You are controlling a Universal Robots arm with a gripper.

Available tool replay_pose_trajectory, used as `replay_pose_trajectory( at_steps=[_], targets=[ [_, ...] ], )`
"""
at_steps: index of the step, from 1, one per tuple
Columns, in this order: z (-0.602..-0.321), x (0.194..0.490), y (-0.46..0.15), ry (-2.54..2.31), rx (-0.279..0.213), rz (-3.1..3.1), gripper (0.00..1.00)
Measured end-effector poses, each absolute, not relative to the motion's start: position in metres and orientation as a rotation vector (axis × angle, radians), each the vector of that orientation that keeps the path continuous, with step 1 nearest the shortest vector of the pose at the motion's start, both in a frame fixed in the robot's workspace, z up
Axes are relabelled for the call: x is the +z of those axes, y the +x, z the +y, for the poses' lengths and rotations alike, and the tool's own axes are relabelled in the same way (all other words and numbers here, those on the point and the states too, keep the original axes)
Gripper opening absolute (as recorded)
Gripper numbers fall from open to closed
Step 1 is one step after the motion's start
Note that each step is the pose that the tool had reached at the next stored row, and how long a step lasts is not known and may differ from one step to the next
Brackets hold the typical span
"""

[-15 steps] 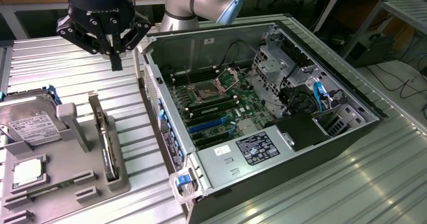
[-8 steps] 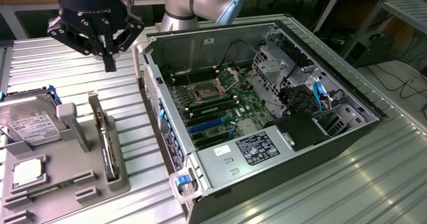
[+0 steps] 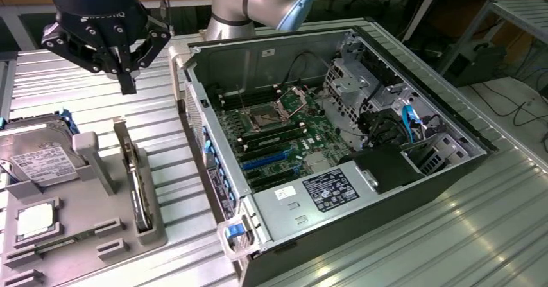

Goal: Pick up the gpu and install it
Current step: 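Reach for the gpu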

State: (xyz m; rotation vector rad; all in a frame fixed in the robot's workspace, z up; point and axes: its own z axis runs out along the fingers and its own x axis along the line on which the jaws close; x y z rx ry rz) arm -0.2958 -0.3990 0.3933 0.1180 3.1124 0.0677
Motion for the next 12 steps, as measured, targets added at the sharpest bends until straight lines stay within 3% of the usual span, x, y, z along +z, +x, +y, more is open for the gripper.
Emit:
replay_pose_trajectory(
  at_steps=[12],
  targets=[
    [-0.399,0.393,-0.318,0.118,0.068,3.112,0.11]
  ],
)
